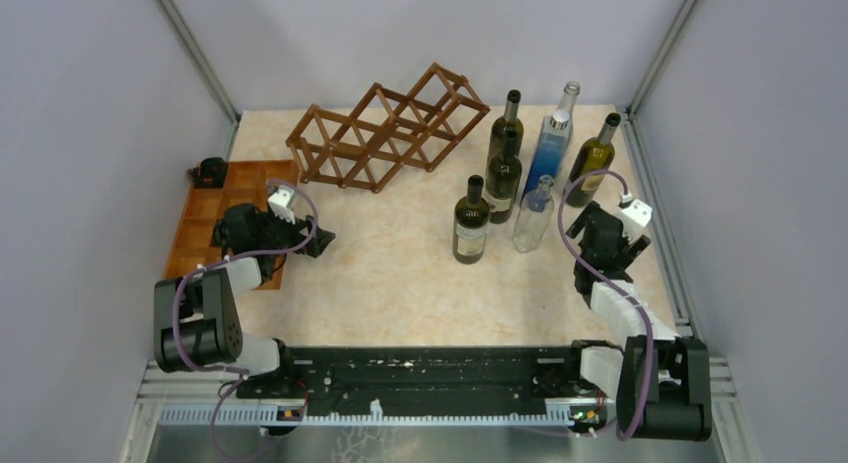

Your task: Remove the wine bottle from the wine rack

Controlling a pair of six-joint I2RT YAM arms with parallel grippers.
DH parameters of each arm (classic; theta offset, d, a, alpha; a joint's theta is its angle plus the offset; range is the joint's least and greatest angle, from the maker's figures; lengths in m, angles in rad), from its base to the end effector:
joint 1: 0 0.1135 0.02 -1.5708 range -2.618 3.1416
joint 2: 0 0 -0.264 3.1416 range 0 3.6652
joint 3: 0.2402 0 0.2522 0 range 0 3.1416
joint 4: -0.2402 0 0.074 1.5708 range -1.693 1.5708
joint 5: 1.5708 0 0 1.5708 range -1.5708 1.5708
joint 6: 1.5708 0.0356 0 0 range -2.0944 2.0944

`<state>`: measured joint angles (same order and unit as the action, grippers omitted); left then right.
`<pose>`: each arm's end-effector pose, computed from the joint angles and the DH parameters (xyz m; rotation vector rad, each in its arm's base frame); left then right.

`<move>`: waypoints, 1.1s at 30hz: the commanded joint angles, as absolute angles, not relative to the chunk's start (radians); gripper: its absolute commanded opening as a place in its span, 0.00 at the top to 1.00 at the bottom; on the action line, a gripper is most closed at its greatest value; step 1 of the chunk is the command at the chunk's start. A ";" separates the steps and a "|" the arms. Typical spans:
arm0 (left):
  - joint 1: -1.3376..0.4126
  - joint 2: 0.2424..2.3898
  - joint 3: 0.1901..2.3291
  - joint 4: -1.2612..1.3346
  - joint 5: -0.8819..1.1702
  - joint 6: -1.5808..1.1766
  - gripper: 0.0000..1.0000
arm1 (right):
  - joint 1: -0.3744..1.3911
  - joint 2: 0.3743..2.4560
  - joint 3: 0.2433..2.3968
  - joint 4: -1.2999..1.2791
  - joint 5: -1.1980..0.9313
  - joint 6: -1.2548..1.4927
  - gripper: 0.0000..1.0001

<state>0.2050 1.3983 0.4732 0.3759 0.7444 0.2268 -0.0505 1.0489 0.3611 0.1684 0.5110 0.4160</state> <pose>0.2550 0.0284 0.1617 0.4489 1.9496 -0.5106 0.2058 -0.0278 0.1811 0.7606 1.8842 -0.3042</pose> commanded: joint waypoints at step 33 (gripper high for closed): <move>0.138 1.527 0.264 1.181 0.503 0.044 0.01 | 0.096 1.475 0.119 1.379 0.404 0.029 0.01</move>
<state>0.1555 1.5421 0.3012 1.0660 0.5568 0.0338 0.0788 1.4281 0.2268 1.0241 0.3920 0.0765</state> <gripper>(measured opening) 0.987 0.985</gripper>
